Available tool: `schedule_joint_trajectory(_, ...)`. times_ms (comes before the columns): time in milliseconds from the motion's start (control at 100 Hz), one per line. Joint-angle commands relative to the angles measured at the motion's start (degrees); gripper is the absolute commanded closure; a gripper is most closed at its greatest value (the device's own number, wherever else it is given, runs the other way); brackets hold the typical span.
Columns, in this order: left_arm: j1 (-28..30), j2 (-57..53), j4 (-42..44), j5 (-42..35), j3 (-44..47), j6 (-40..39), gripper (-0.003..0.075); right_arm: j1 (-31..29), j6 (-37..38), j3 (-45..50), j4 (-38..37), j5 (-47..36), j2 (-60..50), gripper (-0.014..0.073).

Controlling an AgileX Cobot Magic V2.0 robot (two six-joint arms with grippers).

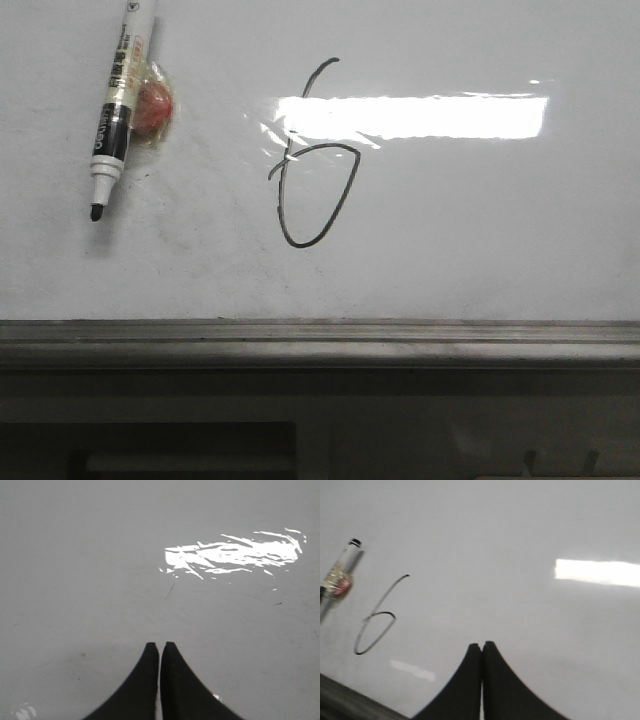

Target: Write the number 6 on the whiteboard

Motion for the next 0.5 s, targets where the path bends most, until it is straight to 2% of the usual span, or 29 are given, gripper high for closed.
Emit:
schedule_joint_trajectory(0, 0.4, -1.84, -0.56, -4.09, 2.78, -0.42, 0.074, -2.03, 4.38, -0.12, -7.54, -8.04, -0.6, 0.0659)
schedule_joint_trajectory(120, 0.4, -1.84, -0.56, -4.09, 2.78, -0.42, 0.074, -7.94, 13.42, 1.34, -20.53, -9.37, -0.6, 0.0659)
schedule_joint_trajectory(250, 0.4, -1.84, -0.56, -4.09, 2.78, -0.42, 0.0741, -15.32, 22.38, 4.39, -30.28, -9.25, -0.71, 0.0659)
schedule_joint_trajectory(360, 0.4, -1.84, -0.56, -4.09, 2.78, -0.42, 0.074, -17.76, 23.09, 4.86, -33.63, -5.77, -0.98, 0.0659)
schedule_joint_trajectory(490, 0.4, -1.84, -0.56, -4.09, 2.78, -0.42, 0.074, -17.9, 23.09, 4.86, -36.48, -3.99, -0.98, 0.0659)
